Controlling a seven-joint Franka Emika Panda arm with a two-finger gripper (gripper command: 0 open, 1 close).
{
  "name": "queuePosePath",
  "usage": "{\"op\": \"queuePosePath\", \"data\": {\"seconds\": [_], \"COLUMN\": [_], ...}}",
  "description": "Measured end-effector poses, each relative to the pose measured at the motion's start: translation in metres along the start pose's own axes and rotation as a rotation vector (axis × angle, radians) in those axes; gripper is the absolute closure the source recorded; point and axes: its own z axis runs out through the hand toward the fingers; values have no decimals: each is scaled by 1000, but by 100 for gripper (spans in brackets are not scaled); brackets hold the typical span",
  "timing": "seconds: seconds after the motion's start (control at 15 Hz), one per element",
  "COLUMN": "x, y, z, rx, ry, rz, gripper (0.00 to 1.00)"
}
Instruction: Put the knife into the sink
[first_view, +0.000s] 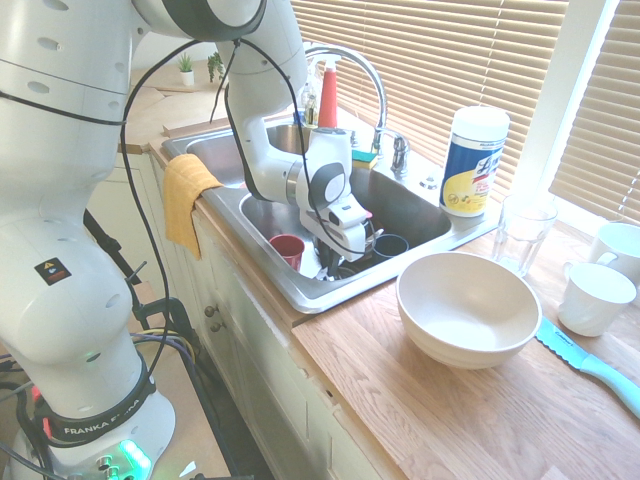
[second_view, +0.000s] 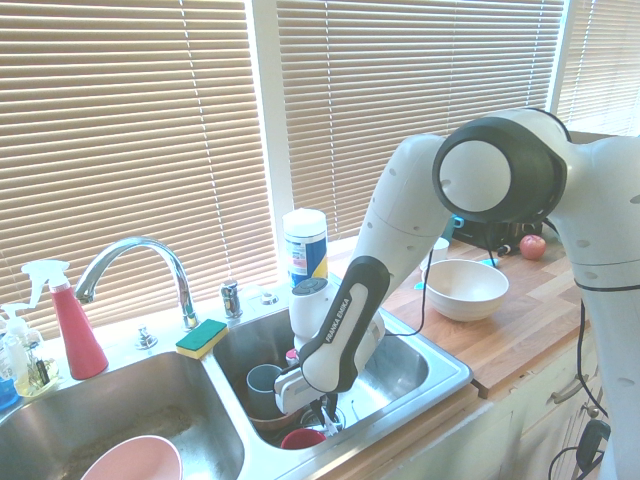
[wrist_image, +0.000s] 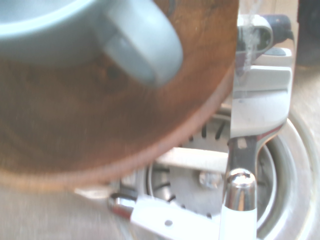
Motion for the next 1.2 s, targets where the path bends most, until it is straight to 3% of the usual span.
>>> {"op": "queuePosePath", "data": {"seconds": [0.8, 0.93, 1.2], "x": [20, 26, 34], "y": [-13, -16, -7], "z": [4, -18, -124], "rx": [-8, 25, 61], "ry": [-3, 13, 33], "rz": [7, -10, -68], "gripper": [0, 0, 0]}}
